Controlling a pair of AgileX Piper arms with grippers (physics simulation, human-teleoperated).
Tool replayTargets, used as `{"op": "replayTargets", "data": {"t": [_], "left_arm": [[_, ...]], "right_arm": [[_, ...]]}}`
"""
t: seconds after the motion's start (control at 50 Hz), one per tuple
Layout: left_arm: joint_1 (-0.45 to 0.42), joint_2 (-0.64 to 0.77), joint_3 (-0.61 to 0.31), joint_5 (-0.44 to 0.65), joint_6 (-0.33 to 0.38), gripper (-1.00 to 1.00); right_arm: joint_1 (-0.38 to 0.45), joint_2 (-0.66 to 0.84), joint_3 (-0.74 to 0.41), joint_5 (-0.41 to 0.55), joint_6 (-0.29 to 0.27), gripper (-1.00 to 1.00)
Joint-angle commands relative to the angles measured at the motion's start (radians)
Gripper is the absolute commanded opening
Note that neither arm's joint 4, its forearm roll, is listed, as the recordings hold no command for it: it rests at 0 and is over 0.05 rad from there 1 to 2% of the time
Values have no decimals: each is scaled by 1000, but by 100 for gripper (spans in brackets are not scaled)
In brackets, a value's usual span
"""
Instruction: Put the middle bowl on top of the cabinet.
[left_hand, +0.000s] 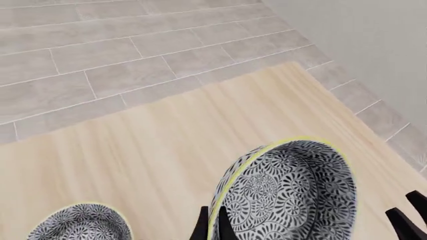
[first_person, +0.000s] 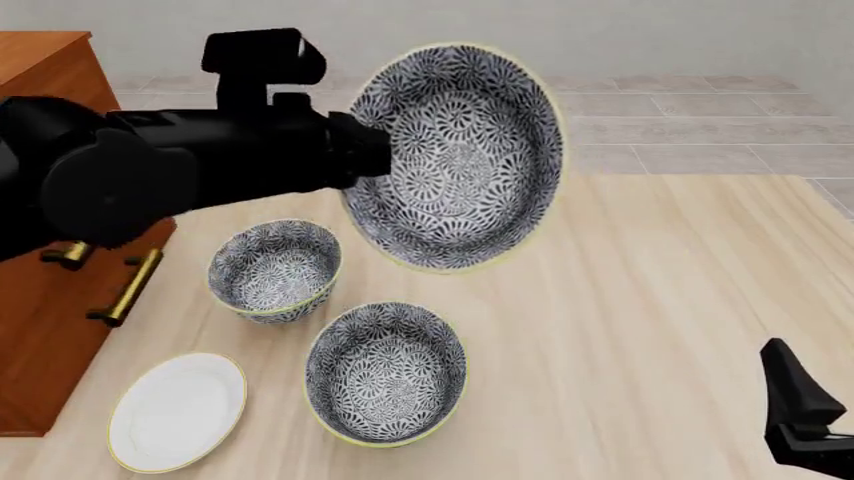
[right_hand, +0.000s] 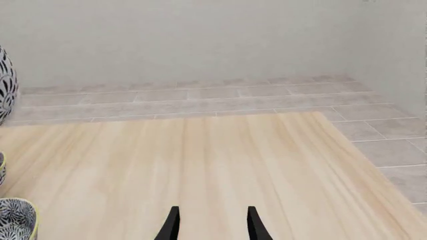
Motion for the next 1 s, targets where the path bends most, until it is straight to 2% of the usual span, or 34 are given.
{"op": "replayTargets", "data": {"t": [0.02,0.18,0.44,0.46,0.5,0.56,0.82,0.94,1.0], "left_arm": [[23,-74,-19,54,-18,-100],[77,-108,-28,91,-27,-100],[132,-175,-69,170,-79,-100],[159,-182,-75,175,-80,-100],[150,-185,-84,184,-86,-100],[196,-187,-94,201,-97,-100],[246,-221,-129,256,-129,-100],[318,-250,-162,311,-152,-100],[326,-257,-169,321,-164,-100]], "right_arm": [[-2,-5,0,4,2,100],[-2,0,0,1,3,100],[-1,-9,0,4,4,100],[-1,-11,0,6,5,100],[-2,-15,0,9,5,100],[-4,-14,0,6,6,100],[-5,-6,0,-5,5,100],[-6,-5,0,-8,4,100],[-7,-4,0,-9,6,100]]}}
